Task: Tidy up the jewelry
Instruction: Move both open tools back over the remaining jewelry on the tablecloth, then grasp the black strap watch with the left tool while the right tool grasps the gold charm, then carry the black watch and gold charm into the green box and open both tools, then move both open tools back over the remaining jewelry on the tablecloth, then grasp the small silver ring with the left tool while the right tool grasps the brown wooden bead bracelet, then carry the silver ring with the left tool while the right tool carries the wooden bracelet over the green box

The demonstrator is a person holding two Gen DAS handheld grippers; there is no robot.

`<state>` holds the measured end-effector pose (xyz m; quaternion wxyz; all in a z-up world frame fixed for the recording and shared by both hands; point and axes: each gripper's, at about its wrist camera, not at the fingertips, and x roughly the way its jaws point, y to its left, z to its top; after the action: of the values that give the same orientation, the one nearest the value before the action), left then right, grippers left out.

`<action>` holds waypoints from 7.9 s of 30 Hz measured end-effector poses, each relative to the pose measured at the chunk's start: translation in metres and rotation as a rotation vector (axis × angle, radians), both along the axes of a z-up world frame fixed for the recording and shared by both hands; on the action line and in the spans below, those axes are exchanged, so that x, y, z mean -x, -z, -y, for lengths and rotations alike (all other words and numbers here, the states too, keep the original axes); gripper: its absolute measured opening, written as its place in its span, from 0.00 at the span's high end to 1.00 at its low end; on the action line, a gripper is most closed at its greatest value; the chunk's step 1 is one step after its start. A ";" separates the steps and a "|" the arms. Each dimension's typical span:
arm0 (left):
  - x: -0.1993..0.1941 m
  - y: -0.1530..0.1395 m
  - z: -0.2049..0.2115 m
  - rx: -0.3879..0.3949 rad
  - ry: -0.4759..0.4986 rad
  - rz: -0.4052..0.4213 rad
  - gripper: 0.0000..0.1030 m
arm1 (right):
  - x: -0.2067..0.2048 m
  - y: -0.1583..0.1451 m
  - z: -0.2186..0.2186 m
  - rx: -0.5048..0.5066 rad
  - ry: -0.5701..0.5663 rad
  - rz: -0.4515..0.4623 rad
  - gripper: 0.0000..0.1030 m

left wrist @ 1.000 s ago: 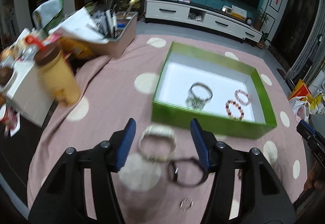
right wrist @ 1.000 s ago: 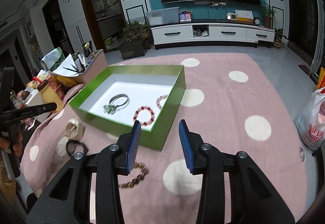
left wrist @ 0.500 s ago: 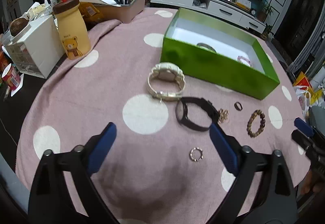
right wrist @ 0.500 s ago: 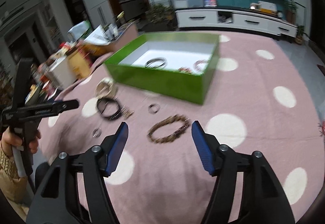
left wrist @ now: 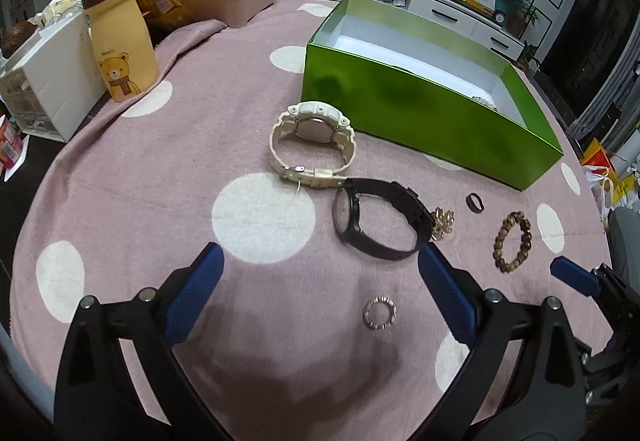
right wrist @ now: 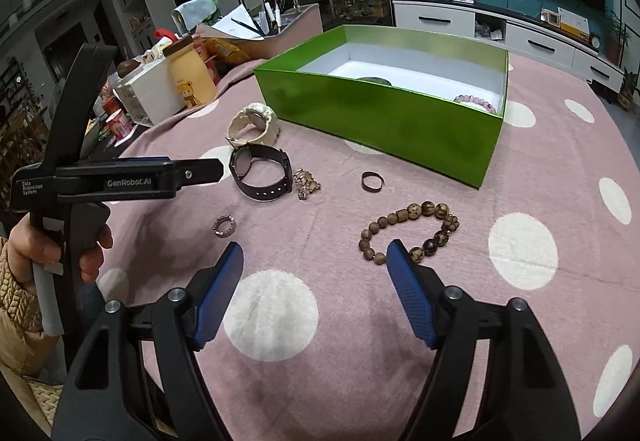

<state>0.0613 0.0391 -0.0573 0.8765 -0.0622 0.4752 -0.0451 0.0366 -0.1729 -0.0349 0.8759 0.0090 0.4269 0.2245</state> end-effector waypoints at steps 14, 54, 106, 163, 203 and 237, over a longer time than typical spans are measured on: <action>-0.030 0.017 0.020 -0.010 0.048 -0.019 0.65 | -0.027 0.013 -0.016 0.035 -0.045 -0.019 0.28; -0.003 -0.025 -0.015 0.060 0.075 0.101 0.93 | -0.065 -0.002 -0.017 0.020 -0.006 0.037 0.79; -0.238 -0.028 0.076 -0.074 0.068 0.016 0.61 | -0.240 -0.021 0.042 0.035 0.245 -0.008 0.53; 0.053 0.012 0.035 -0.071 0.203 0.030 0.38 | -0.003 -0.010 0.062 -0.063 0.224 -0.011 0.53; 0.060 0.018 0.036 -0.018 0.243 0.092 0.80 | -0.045 0.034 0.052 0.053 0.316 -0.046 0.90; -0.028 -0.093 0.067 0.043 0.277 0.236 0.80 | -0.054 -0.101 0.078 -0.033 0.225 0.267 0.90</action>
<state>0.0898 -0.0275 0.0352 0.9100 -0.0091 0.3721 -0.1827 0.0908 -0.2509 0.0656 0.9441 0.0413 0.2995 0.1313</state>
